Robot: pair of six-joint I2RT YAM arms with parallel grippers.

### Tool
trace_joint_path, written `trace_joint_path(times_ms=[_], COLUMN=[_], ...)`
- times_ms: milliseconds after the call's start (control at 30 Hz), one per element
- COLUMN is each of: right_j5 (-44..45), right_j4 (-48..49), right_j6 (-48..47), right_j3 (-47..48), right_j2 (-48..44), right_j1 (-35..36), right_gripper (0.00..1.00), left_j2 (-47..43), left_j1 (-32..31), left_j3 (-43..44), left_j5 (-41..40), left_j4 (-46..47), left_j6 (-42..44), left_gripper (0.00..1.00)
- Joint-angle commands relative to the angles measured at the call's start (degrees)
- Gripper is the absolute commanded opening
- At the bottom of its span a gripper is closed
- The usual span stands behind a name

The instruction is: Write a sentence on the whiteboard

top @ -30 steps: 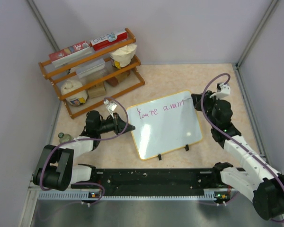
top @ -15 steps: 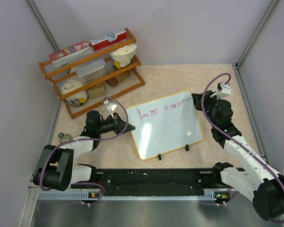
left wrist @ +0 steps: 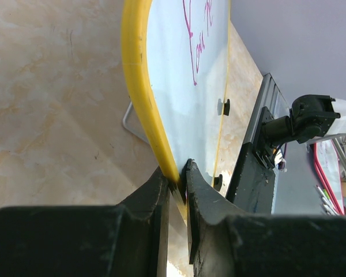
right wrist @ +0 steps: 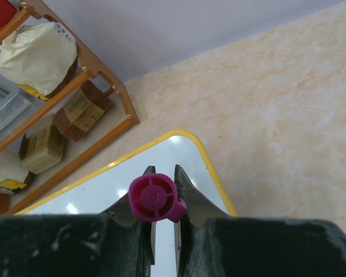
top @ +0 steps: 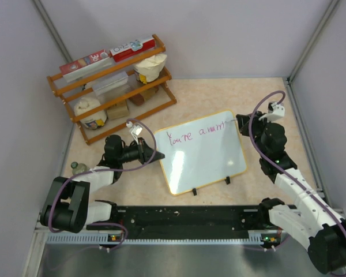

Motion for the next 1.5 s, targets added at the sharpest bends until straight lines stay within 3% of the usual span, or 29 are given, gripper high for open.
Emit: trace_joint_path(times_ms=[0,967,1467], right_j5=[0.59,-1.08,3.41], right_j4=[1.79,-2.51,-2.43], right_j6=[0.19,-1.3,-0.78], right_j3=[-0.91,-3.46,-0.39], right_j2=[1.04,-1.06,0.6], right_j1=[-1.11,-1.29,-1.81], right_gripper=[0.0,0.0,0.0], left_j2=[-0.68,-0.68,-0.68], left_j1=[-0.05,-0.05,-0.05], left_j3=[0.0,0.09,0.09], left_j5=[-2.6,-2.6,-2.6], left_j4=[1.35,1.35,1.44], left_j6=[4.79,4.79,4.79], left_gripper=[0.0,0.0,0.0])
